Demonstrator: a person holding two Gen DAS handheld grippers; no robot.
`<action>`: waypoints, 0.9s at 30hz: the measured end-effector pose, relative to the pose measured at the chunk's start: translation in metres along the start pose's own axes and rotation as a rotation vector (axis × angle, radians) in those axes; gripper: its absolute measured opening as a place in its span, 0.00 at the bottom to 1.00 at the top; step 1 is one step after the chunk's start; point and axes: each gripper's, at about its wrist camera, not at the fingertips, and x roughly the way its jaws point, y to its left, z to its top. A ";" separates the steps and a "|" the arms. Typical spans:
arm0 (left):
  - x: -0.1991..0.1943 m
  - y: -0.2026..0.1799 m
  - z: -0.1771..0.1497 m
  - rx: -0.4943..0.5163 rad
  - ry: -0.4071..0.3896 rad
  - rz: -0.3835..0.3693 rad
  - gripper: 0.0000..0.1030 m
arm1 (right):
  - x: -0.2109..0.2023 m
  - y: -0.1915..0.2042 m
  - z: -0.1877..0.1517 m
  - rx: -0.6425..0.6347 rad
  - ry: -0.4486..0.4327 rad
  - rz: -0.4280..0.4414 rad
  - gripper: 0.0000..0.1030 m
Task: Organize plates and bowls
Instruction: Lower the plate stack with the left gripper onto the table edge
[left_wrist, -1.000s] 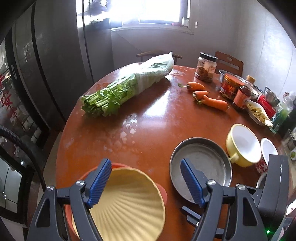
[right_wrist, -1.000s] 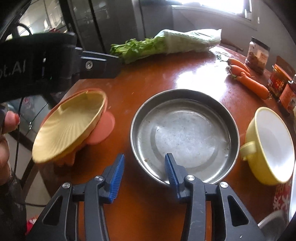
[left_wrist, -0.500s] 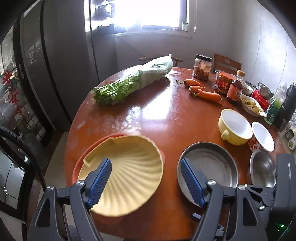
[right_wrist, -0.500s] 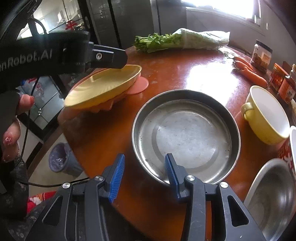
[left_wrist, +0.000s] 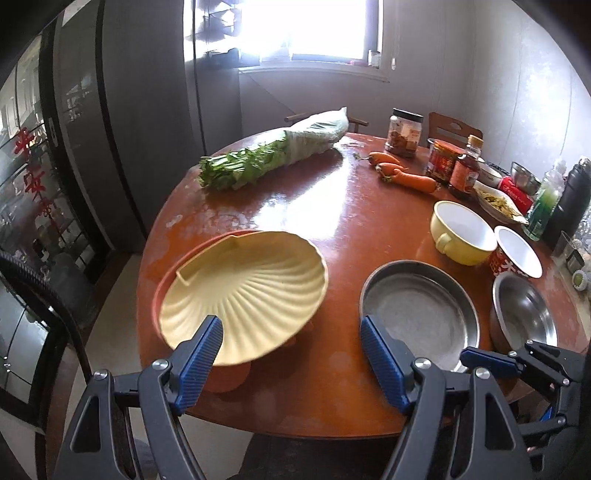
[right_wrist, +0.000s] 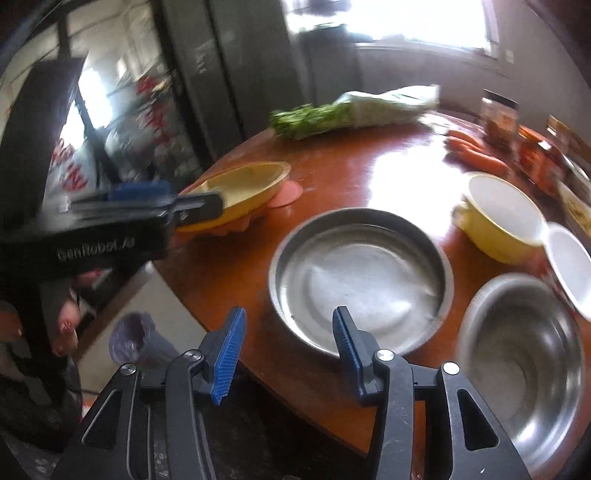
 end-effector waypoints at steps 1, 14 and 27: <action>0.001 -0.002 -0.001 0.002 0.003 -0.001 0.74 | -0.002 -0.005 -0.004 0.021 0.005 -0.010 0.50; 0.023 -0.045 -0.007 0.085 0.000 -0.016 0.74 | -0.019 -0.036 -0.021 0.126 -0.008 -0.081 0.50; 0.016 -0.054 -0.026 0.108 0.027 -0.010 0.73 | -0.004 -0.045 0.007 0.120 0.002 -0.237 0.50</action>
